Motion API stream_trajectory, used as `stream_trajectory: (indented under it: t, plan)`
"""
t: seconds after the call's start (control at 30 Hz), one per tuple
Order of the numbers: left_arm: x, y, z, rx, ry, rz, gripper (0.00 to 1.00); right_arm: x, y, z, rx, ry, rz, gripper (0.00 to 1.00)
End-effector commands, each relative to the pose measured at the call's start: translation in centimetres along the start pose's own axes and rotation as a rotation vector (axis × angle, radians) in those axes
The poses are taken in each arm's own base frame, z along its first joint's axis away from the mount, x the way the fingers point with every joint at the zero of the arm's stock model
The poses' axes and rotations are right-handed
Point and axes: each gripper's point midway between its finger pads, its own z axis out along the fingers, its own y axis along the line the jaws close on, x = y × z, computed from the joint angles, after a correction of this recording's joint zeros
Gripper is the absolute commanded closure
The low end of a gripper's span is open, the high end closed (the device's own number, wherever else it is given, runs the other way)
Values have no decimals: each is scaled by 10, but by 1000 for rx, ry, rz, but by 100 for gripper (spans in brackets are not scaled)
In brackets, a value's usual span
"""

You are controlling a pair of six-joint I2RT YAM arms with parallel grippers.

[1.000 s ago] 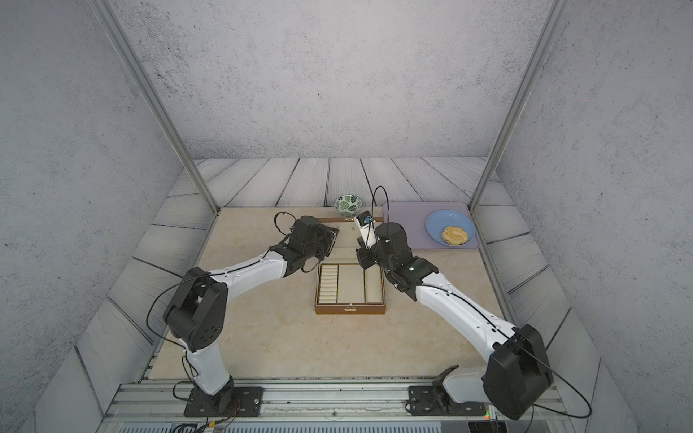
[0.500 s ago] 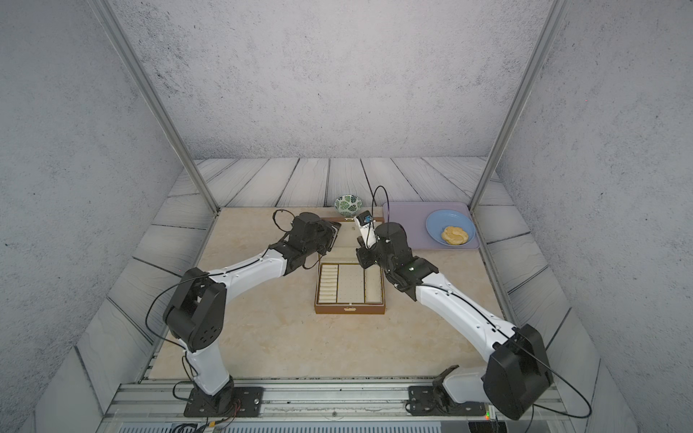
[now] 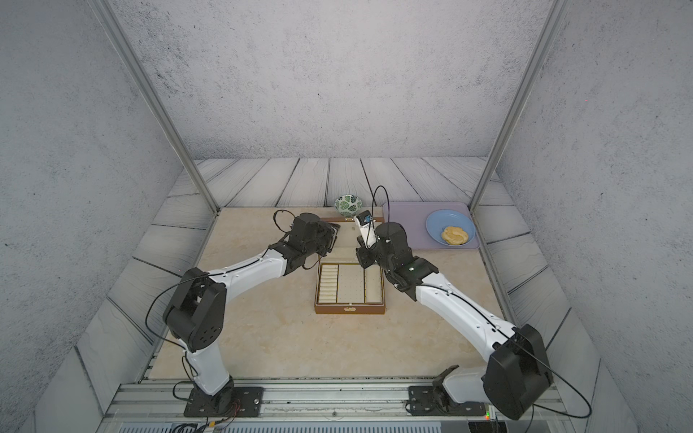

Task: Put jewelry chain into jewelry box
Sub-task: Open the fastener on the jewelry box.

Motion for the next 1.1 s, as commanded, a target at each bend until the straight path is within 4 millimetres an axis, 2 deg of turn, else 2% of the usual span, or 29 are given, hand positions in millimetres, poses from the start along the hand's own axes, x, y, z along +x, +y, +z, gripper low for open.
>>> stream_trajectory:
  t: [0.0,0.73,0.9,1.07]
  plan:
    - [1,19,1,-53,-6,-16,55,0,-3,-1,13,-8,9,100]
    - [13,32,-12,-91,25,-32,56,2,-1,3,0,-4,16,100]
    - [13,24,-13,-73,27,-15,56,2,-1,3,0,-3,16,100]
    - [14,7,-22,-40,39,50,55,1,3,4,-19,3,10,100]
